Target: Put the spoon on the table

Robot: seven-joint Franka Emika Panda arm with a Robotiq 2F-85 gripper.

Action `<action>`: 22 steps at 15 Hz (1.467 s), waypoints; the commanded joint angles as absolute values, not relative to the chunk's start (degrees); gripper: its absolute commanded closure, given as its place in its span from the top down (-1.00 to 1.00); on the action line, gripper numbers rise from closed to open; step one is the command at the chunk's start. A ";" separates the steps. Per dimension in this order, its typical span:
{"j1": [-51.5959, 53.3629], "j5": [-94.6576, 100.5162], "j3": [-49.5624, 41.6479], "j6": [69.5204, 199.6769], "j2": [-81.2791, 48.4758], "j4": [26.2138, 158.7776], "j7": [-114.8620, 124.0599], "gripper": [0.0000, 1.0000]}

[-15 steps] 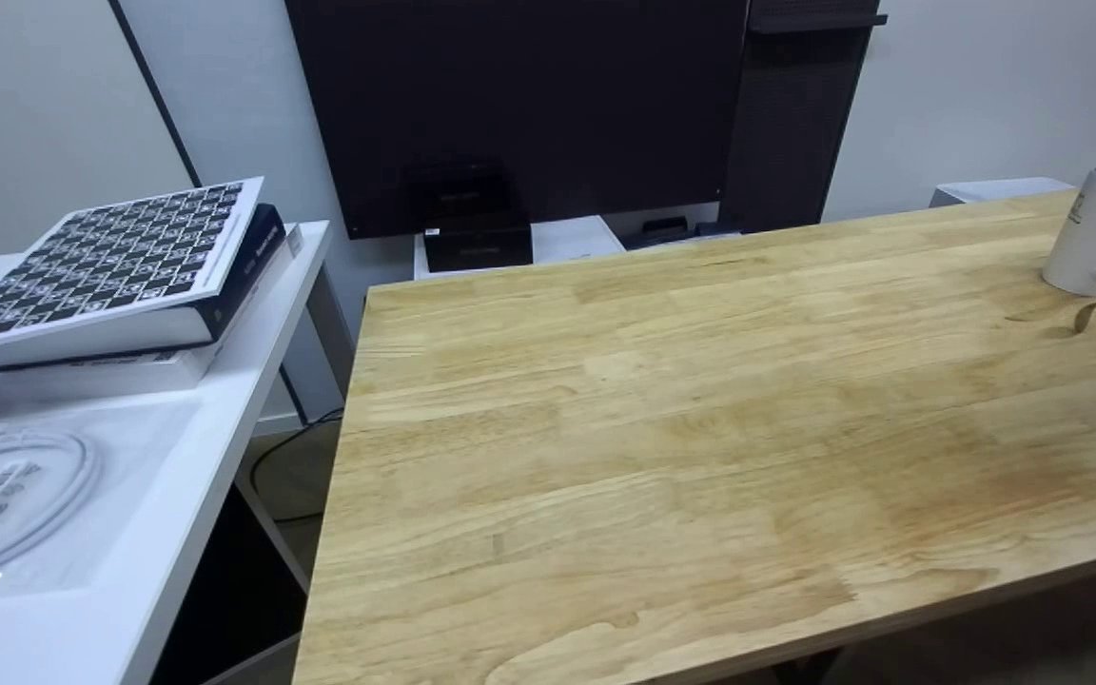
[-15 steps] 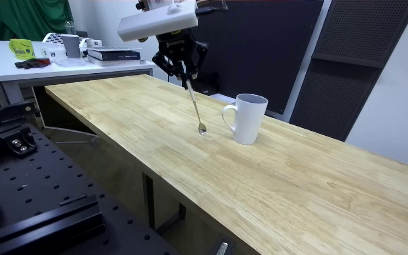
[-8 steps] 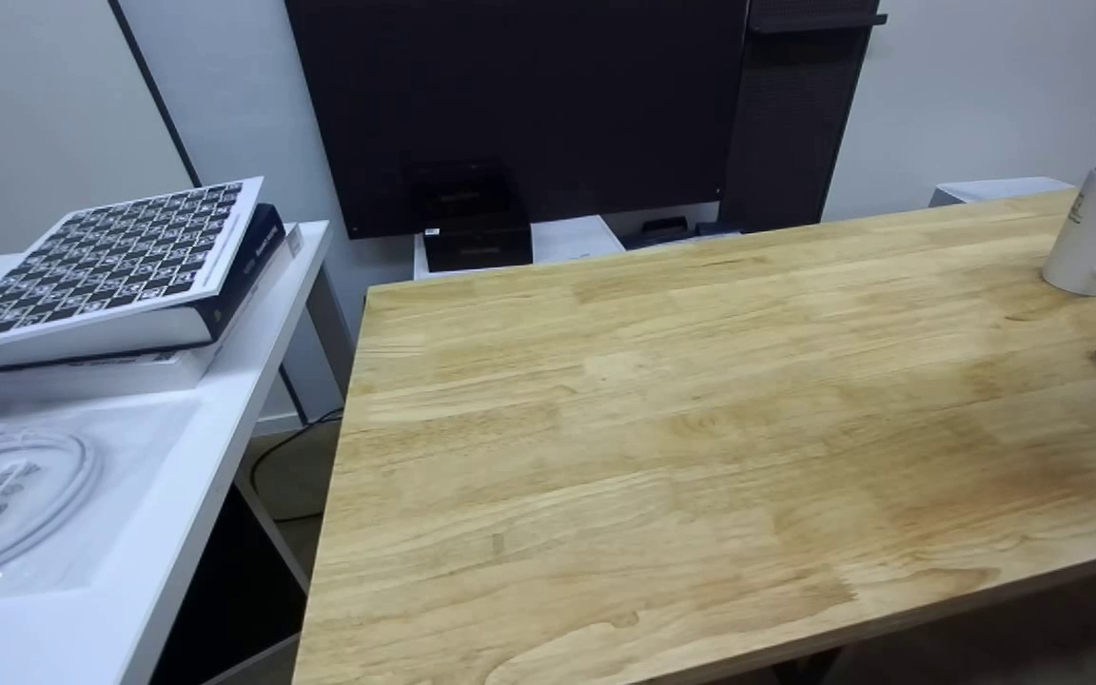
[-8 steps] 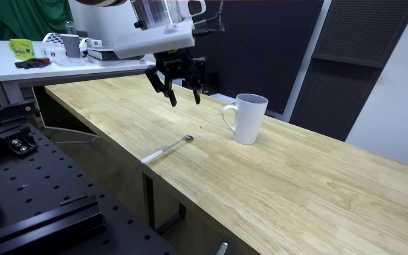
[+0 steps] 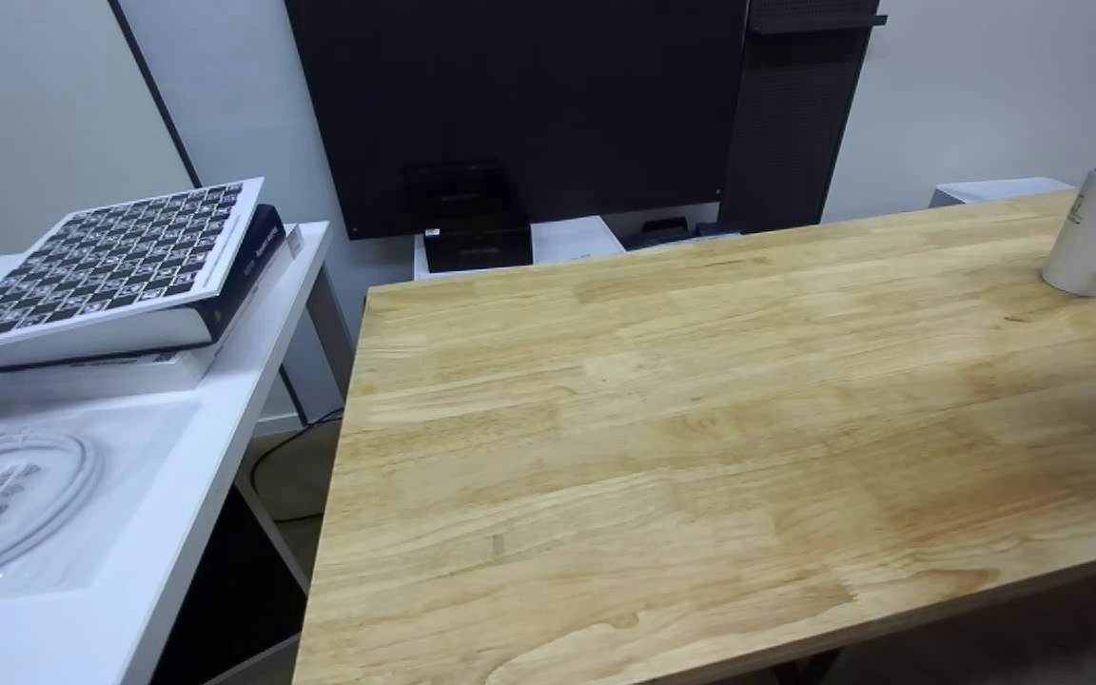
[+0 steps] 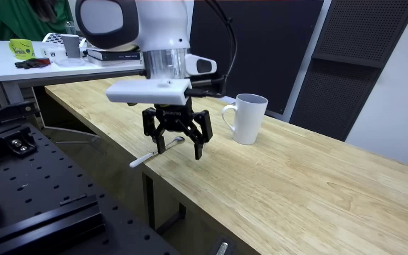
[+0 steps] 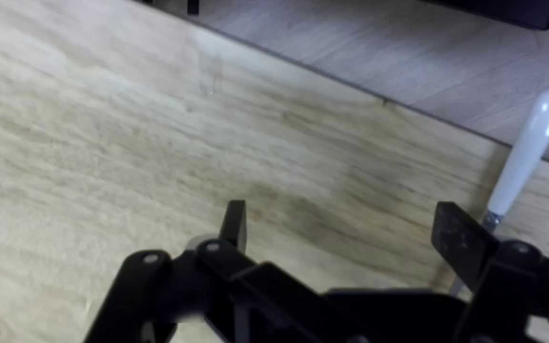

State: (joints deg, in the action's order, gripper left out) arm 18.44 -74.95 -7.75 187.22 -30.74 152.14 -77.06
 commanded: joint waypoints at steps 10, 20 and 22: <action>53.15 -33.28 -50.23 144.99 -33.37 142.87 -31.52 1.00; 30.75 4.06 -31.15 142.30 -17.56 135.63 -0.76 1.00; 24.21 7.74 -24.97 143.71 -17.80 135.71 0.08 1.00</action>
